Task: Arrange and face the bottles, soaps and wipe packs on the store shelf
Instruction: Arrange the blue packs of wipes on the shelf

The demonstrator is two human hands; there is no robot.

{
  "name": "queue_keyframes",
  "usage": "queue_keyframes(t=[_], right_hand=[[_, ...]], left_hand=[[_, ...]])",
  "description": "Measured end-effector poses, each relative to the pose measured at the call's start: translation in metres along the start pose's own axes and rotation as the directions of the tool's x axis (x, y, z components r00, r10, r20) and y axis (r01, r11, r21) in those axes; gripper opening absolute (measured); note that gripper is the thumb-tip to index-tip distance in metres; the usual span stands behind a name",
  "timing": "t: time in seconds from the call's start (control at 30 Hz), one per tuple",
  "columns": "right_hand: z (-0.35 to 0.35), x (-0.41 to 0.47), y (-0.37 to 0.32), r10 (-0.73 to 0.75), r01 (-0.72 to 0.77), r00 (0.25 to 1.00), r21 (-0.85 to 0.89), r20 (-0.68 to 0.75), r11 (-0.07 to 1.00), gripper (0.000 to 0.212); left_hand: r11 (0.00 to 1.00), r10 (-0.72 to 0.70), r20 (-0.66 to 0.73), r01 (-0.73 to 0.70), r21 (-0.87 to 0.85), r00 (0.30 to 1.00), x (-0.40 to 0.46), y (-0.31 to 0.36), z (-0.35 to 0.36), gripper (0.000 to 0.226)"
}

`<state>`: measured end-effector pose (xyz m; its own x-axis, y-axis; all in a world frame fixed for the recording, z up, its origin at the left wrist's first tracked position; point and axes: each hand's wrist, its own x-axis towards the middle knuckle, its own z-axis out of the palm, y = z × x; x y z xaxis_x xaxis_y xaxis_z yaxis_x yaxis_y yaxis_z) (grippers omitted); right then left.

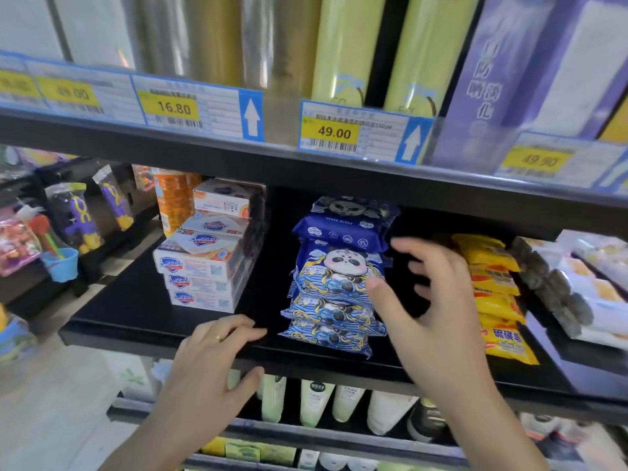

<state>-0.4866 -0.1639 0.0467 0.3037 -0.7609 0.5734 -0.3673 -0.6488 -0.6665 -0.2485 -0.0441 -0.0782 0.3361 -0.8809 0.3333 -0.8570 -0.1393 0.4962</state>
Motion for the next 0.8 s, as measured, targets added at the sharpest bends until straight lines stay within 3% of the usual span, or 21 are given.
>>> queue_keyframes(t=[0.2,0.3,0.63,0.7,0.8], right_hand=[[0.009,0.074,0.01,0.087,-0.071,0.967,-0.072,0.238,0.995,0.061],[0.017,0.093,0.018,0.121,-0.1,0.95,-0.088,0.289,0.991,0.061],[0.019,0.084,0.015,0.019,-0.012,0.992,-0.059,0.122,0.998,0.047],[0.012,0.068,0.011,-0.017,0.02,0.993,-0.026,0.115,0.999,0.05],[0.005,0.034,0.001,-0.101,0.098,0.987,0.03,0.127,0.995,0.054]], left_hand=[[1.0,-0.018,0.037,0.018,0.0,0.999,0.001,-0.002,-0.003,0.048],[0.999,-0.011,0.065,0.013,-0.03,0.998,0.002,-0.003,-0.008,0.051],[0.995,-0.032,0.12,0.042,-0.085,0.992,0.005,-0.002,-0.017,0.05],[0.977,-0.076,0.143,0.103,-0.186,0.987,0.008,0.0,-0.024,0.048],[0.854,-0.233,0.109,0.257,-0.453,0.966,0.012,0.017,-0.046,0.04]])
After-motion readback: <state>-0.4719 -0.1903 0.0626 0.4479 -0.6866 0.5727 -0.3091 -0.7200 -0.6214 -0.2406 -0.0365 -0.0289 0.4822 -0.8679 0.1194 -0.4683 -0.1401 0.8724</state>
